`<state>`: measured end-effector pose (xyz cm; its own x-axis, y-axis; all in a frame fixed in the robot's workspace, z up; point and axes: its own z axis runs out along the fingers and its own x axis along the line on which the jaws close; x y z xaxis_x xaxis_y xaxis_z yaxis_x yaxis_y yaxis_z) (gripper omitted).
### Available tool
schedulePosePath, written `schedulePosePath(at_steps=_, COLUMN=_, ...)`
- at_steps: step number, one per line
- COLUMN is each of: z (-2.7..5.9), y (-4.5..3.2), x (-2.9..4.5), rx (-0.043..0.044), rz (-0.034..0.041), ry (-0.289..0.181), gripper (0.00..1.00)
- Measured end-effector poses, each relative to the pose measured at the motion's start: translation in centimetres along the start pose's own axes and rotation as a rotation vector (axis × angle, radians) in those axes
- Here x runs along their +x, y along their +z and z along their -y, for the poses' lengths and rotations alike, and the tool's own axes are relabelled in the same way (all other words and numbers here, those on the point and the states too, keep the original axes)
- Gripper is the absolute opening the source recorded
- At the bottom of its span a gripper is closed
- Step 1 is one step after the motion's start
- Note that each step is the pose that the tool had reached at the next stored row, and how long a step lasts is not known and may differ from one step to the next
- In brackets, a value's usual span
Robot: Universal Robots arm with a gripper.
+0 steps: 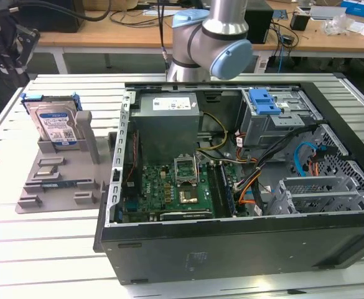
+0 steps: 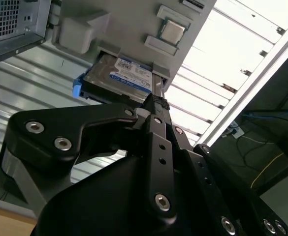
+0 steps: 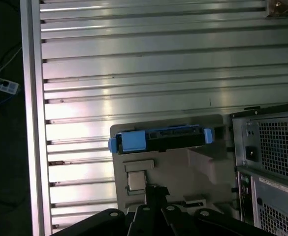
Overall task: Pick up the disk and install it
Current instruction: 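Reach for the disk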
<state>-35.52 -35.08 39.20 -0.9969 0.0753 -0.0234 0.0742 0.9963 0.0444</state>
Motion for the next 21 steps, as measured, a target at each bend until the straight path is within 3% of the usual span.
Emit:
schedulePosePath(at_steps=8, z=-1.33, y=0.12, x=1.57, rx=0.0007, rz=-0.0001, ry=0.0, gripper=0.11)
schedulePosePath(at_steps=21, z=-1.36, y=0.14, x=1.64, rx=0.0007, rz=0.0, ry=0.0, gripper=0.11)
